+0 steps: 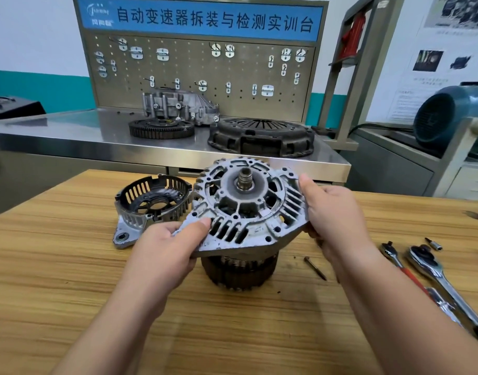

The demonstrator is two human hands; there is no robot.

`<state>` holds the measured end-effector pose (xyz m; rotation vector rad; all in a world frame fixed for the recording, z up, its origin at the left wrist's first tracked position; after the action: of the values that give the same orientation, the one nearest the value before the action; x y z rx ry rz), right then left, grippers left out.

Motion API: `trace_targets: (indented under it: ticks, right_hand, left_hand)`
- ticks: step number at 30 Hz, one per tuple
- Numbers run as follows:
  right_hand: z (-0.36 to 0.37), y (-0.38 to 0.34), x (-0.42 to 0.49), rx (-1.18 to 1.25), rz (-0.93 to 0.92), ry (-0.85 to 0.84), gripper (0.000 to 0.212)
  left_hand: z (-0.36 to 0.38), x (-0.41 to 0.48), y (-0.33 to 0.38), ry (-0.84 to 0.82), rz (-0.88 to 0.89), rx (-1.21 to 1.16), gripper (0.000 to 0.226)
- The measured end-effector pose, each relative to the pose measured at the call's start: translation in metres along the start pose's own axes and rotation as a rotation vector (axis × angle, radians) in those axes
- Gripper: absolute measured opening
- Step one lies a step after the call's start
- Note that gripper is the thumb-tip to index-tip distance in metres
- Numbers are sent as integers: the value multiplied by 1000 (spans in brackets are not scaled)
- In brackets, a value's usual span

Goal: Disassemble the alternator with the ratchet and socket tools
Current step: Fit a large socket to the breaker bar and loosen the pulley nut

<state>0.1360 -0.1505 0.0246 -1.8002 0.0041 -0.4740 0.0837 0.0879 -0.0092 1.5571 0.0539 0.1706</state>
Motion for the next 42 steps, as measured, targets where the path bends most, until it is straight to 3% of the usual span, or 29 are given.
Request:
trace_targets:
  ticks: [11,19,25,33,38,42]
  right_hand:
    - [7,31,-3,37,117,-61,67]
    - [4,29,-8,-83,16,-67,72]
    - [0,24,-9,-117,-10,-43,68]
    - [-11,32,-18,-31,-49,29,63]
    - [-26,13,-24,-37,-205,77,65]
    - [-39,-5,-36,-24,-354,94,64]
  left_hand:
    - [3,6,-19,-6,-22,126,41]
    - [9,5,-24,-94,-8,393,42]
    - [11,5,-29,-161,-99,294,43]
    - [13,6,-29,-62,14,276,41]
    - [17,3,-21,-104,133,212,43]
    - [26,-6,-16,-282,193,285,45]
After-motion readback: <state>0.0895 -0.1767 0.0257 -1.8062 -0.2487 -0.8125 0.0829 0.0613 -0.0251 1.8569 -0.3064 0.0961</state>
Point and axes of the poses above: each hand's wrist, its own x-axis towards the middle knuckle, its own z-axis out of the palm, y = z × x, the point moved 7 cm from there along x, towards the middle knuckle, and after that the axes turned 2 degrees about -x, right-handed, at the moved point
